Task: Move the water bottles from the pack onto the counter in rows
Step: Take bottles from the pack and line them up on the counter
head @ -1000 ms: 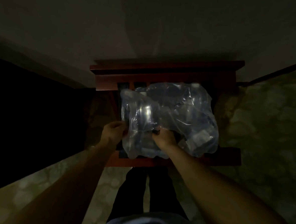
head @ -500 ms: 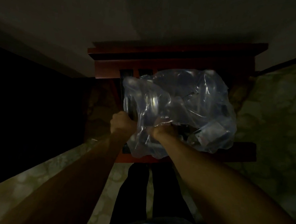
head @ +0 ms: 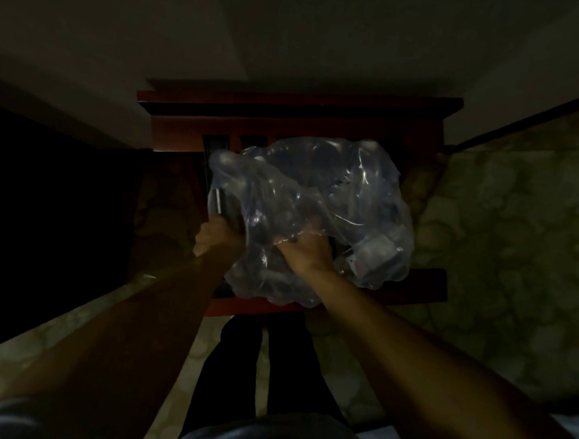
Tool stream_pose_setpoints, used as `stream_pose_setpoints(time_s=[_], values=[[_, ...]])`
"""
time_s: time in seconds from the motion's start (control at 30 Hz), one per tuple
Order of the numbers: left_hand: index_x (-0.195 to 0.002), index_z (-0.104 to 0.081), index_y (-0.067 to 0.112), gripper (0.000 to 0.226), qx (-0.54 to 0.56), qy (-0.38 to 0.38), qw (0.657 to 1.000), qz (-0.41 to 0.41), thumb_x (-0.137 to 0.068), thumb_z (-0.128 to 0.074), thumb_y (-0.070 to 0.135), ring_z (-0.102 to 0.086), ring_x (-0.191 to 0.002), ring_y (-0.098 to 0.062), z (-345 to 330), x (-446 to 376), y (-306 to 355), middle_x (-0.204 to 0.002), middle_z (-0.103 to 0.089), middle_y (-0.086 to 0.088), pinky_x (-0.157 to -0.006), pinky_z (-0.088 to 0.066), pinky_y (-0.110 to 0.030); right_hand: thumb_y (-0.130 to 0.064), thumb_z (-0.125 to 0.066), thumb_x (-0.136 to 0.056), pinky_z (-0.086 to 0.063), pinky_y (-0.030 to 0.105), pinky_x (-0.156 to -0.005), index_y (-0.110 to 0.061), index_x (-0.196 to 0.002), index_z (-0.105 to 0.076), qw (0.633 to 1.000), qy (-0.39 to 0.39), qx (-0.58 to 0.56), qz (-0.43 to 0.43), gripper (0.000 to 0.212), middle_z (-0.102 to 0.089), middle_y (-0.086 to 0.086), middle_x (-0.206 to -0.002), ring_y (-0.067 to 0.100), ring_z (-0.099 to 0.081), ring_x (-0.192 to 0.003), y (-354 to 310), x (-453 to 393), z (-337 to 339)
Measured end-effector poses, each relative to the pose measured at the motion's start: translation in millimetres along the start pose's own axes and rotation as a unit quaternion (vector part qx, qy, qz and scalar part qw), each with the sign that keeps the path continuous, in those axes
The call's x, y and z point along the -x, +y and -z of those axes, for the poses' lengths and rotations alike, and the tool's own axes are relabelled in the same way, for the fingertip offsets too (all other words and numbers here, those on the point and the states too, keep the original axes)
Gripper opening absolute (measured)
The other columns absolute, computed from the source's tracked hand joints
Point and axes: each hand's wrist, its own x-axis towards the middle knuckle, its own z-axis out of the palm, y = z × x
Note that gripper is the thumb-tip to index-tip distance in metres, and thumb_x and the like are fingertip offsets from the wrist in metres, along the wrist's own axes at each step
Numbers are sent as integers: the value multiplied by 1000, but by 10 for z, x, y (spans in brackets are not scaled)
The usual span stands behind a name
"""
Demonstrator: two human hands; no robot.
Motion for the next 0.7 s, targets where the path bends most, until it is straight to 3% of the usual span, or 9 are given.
stream_pose_setpoints(time_s=[0.1, 0.17, 0.27, 0.4, 0.53, 0.63, 0.7], values=[[-119, -60, 0, 40, 53, -24, 998, 9, -96, -54, 32, -63, -108, -37, 97, 48, -55, -120, -64, -21, -79, -49, -39, -25, -64, -89, -46, 28, -74, -9, -79, -64, 1000, 5, -5, 16, 19, -62, 4, -86, 24, -65, -93, 4, 53, -10], [-114, -61, 1, 41, 93, -32, 995, -5, -95, -56, 37, -65, -104, -34, 150, 104, -78, -117, -65, -18, -75, -48, -34, -25, -67, -86, -49, 29, -77, -8, -96, -68, 999, 17, -23, 22, 19, -66, 6, -96, 23, -65, -94, -15, 117, -27], [-106, -63, 5, 41, 135, -32, 990, 4, -89, -65, 42, -66, -98, -31, 180, 170, -133, -113, -66, -16, -75, -50, -32, -30, -71, -83, -52, 35, -87, -9, -102, -67, 998, 42, -40, 15, 29, -66, 7, -110, 25, -64, -101, -11, 158, -56], [-115, -62, 2, 62, 202, -18, 979, 14, -80, -70, 52, -66, -99, -34, 251, 294, -219, -114, -66, -17, -75, -52, -34, -33, -72, -83, -45, 25, -78, -6, -114, -63, 996, 66, -52, 9, 42, -67, 5, -109, 22, -64, -102, -77, 266, 3], [-119, -60, 1, 62, 234, -14, 972, 10, -81, -70, 50, -60, -82, -23, 425, 444, -287, -108, -64, -14, -59, -45, -28, -35, -75, -80, -45, 25, -79, -7, -121, -58, 995, 83, -59, 7, 53, -66, 9, -118, 27, -63, -108, -110, 400, 68], [-116, -62, 4, 65, 233, 5, 972, 21, -83, -60, 61, -60, -87, -27, 652, 546, -309, -108, -62, -15, -68, -44, -31, -47, -77, -71, -47, 39, -96, -5, -133, -42, 991, 133, -22, 6, 83, -50, 14, -133, 33, -51, -122, -109, 566, 79], [-122, -60, 10, 72, 213, 5, 977, 25, -82, -53, 69, -59, -92, -30, 813, 629, -316, -116, -61, -16, -70, -43, -31, -48, -77, -69, -46, 47, -101, -6, -138, -37, 987, 163, -6, 7, 90, -43, 15, -139, 35, -47, -125, -125, 705, 77]])
